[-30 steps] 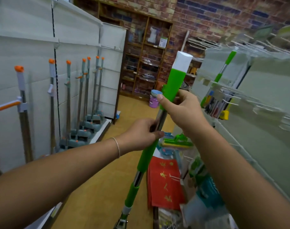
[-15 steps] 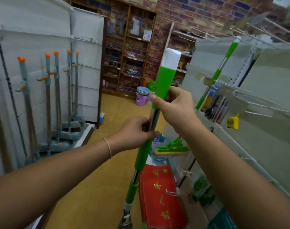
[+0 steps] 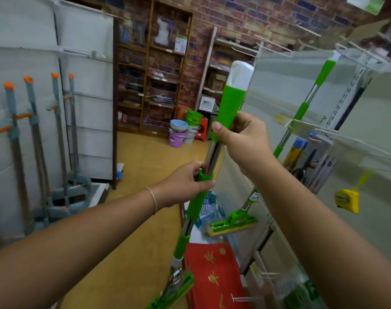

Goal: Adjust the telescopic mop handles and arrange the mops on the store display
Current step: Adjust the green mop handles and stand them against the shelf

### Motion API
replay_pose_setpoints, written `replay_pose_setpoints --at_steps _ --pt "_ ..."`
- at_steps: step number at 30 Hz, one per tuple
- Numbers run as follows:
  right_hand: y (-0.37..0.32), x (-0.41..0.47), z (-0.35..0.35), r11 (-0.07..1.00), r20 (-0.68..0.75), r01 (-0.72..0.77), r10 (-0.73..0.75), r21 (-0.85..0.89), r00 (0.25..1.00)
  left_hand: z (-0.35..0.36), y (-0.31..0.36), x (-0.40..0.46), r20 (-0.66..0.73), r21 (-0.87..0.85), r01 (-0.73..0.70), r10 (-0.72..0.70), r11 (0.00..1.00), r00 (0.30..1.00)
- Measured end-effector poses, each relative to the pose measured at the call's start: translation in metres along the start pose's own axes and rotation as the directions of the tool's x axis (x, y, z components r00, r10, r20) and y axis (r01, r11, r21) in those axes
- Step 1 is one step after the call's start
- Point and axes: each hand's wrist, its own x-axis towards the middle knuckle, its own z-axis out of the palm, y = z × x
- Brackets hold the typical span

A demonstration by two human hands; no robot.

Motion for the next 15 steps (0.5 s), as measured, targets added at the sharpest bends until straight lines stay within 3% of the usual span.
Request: replay_pose_setpoints --at_steps 15 --pt "0.129 0.197 0.027 0.996 -0.019 -0.028 0.029 0.083 0.999 -0.071 -0.039 0.221 -0.001 0.017 0.003 -0.003 1.0 1.0"
